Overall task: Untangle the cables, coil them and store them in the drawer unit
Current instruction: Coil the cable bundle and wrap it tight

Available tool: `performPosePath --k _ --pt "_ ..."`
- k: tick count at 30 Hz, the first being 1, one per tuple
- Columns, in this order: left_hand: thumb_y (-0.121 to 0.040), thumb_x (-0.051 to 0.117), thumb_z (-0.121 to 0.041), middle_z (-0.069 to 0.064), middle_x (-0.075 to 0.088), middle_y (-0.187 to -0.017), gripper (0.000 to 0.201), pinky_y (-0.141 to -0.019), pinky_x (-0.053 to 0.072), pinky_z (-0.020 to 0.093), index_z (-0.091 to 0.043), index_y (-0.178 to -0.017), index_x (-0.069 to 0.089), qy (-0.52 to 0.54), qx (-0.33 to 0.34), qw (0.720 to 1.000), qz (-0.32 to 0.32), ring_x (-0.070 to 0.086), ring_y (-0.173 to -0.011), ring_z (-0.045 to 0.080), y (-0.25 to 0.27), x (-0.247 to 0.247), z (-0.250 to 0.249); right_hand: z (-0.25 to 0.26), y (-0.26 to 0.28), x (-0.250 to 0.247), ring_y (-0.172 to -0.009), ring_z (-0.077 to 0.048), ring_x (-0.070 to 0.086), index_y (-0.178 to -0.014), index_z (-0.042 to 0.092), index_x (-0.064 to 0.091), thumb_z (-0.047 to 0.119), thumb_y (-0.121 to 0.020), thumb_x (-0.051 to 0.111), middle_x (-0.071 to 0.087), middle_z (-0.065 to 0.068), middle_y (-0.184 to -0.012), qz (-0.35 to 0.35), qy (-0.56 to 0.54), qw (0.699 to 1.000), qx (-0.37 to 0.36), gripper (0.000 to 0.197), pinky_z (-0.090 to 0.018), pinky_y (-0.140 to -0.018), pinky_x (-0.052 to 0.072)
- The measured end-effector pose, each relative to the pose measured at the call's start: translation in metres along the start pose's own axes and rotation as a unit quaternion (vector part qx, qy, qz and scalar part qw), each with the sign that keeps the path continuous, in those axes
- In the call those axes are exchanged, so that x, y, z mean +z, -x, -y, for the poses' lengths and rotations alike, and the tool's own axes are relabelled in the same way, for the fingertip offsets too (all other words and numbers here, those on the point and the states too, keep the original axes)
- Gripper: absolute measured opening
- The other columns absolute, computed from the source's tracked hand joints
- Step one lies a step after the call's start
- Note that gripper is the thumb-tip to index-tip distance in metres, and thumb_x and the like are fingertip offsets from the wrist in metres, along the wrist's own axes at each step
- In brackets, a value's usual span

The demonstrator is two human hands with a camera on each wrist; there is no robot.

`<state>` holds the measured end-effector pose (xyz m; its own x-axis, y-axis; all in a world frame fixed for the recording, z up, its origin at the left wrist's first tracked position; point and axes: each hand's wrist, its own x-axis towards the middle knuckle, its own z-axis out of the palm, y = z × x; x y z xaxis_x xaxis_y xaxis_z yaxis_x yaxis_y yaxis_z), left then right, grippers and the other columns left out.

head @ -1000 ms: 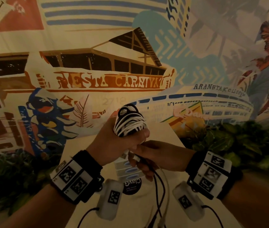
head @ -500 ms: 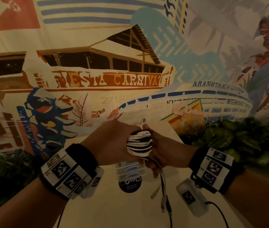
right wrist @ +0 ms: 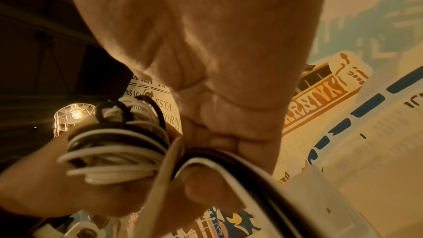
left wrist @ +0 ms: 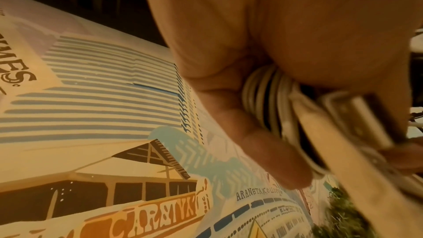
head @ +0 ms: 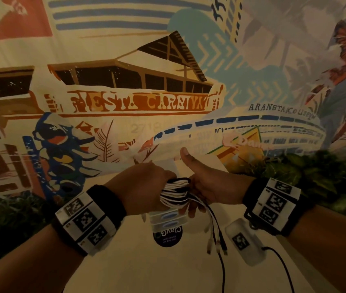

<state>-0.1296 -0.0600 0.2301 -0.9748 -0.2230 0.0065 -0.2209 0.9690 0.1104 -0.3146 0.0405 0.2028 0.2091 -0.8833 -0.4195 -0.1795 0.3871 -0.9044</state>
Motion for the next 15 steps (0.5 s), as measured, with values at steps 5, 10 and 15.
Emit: performPosePath --k 5,10,15 --pt "-0.088 0.047 -0.067 -0.006 0.071 -0.096 0.051 -0.079 0.053 0.028 -0.026 -0.111 0.064 -0.033 -0.031 0.999 0.005 0.066 -0.084 0.012 -0.002 0.009 -0.005 0.011 0.003 0.005 -0.095 -0.026 0.073 -0.111 0.009 0.071 0.083 -0.077 0.045 0.075 -0.012 -0.107 0.004 0.093 0.996 0.001 0.086 -0.026 -0.078 0.055" --pt "-0.100 0.046 -0.049 -0.005 0.060 -0.075 0.034 -0.058 0.031 0.023 -0.022 -0.093 0.066 -0.158 -0.037 0.987 -0.015 0.046 -0.058 0.010 -0.012 0.018 -0.022 0.018 -0.002 0.012 -0.086 -0.014 0.071 -0.106 0.013 0.076 0.040 -0.084 0.079 0.076 -0.004 -0.098 -0.044 0.313 0.948 0.015 0.036 -0.019 -0.073 0.054" --pt "-0.098 0.049 -0.034 -0.008 0.048 -0.071 0.024 -0.051 0.020 0.016 -0.018 -0.091 0.065 -0.170 -0.092 0.981 0.002 0.033 -0.052 0.005 -0.021 0.022 -0.023 0.012 -0.021 0.032 -0.086 -0.019 0.066 -0.088 0.019 0.069 0.046 -0.082 0.078 0.067 0.001 -0.084 -0.145 0.449 0.881 0.019 0.029 -0.035 -0.086 0.056"
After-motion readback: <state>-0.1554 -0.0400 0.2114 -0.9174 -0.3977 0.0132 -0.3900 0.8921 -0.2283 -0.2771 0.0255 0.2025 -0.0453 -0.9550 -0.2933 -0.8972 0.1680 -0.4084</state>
